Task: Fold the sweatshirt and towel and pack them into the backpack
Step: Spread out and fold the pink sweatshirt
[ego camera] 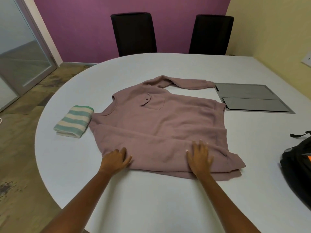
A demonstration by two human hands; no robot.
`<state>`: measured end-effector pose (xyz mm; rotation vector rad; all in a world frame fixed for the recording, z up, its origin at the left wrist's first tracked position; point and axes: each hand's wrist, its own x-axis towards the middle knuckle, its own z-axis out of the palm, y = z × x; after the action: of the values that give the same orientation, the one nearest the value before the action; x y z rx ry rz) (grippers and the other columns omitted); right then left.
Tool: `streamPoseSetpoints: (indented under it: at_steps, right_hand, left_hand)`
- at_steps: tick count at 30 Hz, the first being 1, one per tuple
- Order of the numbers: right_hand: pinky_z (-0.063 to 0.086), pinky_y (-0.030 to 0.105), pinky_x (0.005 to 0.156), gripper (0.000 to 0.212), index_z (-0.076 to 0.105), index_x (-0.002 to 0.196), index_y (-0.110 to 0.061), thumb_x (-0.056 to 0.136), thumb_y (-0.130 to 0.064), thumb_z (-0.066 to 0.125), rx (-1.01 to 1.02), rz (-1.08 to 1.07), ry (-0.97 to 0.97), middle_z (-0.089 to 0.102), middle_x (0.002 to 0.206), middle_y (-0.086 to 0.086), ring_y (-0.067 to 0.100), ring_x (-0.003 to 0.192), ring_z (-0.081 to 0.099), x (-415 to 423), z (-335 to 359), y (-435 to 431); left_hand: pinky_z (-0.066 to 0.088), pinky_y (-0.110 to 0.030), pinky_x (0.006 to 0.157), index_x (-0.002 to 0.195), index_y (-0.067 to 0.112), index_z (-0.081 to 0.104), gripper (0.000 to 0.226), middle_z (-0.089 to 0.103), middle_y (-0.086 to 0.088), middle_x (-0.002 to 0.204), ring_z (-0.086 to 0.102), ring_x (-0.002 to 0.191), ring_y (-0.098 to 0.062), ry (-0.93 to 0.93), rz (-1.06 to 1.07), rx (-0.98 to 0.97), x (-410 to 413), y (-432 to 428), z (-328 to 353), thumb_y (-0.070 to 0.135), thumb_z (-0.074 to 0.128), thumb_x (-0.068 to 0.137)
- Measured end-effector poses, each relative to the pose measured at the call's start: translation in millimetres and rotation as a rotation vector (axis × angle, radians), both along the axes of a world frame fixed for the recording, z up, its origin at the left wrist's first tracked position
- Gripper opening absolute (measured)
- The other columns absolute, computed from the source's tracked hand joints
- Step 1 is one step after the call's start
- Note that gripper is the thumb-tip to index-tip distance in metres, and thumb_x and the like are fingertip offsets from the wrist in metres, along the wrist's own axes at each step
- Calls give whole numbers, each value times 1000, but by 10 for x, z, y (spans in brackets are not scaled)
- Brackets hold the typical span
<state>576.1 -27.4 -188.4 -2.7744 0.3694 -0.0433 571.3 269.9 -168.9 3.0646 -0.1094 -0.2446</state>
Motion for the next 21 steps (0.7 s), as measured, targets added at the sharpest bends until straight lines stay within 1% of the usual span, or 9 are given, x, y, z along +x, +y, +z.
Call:
streamPoseSetpoints:
  at_steps: [2,3,5,7,9,11,13,16,21]
  right_hand:
    - [12,61,109,56,24,144,-29,94,-51,33,63,16,206,8,157,-1,27,144,-1,25,-66,50]
    - [8,61,110,59,19,145,-31,93,-56,30,75,20,292,4,157,-3,29,144,-4,21,-105,48]
    - [3,59,111,64,8,146,-36,91,-62,26,8,49,366,-3,157,-6,31,144,-6,-23,-179,18]
    - [2,59,111,66,1,145,-40,89,-66,24,-36,58,365,-7,157,-8,30,144,-8,-45,-231,-26]
    - [1,59,110,68,-2,145,-43,87,-69,24,-36,55,354,-9,157,-10,30,144,-9,-29,-258,-74]
    - [0,60,110,70,-3,144,-44,85,-71,24,-39,60,349,-10,156,-11,29,144,-10,7,-272,-144]
    - [0,60,110,71,-3,144,-45,84,-72,25,-50,55,341,-9,156,-11,28,144,-9,46,-282,-243]
    - [2,59,111,72,-2,143,-47,83,-73,27,-81,47,336,-7,157,-11,27,144,-7,112,-279,-424]
    - [1,57,112,75,-4,143,-47,81,-75,28,-83,22,368,-8,156,-11,27,144,-7,260,-283,-776]
  left_hand:
    - [54,-35,53,89,8,68,58,67,-15,74,66,58,-31,67,-10,70,69,-3,-92,51,32,78]
    - [55,-38,51,84,8,71,59,68,-14,73,66,57,-30,86,7,92,113,4,-164,51,32,73]
    - [54,-50,59,88,7,74,65,71,-16,83,70,69,-33,32,-1,117,147,-6,-330,52,32,66]
    - [52,-58,66,95,6,74,70,72,-17,94,70,81,-36,43,-43,130,120,-20,-415,54,31,68]
    - [49,-60,77,102,8,73,74,71,-15,103,69,89,-37,53,-68,121,98,-20,-514,60,24,80]
    - [36,-55,91,108,10,70,87,69,-14,110,67,96,-38,45,-63,88,88,-49,-557,63,4,89]
    - [24,-54,93,118,12,62,89,67,-15,116,65,102,-39,35,-34,45,111,-123,-549,66,-2,87]
    - [23,-54,94,126,15,43,80,64,-16,121,63,106,-38,86,3,-25,159,-304,-577,68,-1,85]
    - [25,-54,94,128,14,40,81,62,-17,123,63,106,-37,78,38,-87,239,-651,-668,69,-2,85]
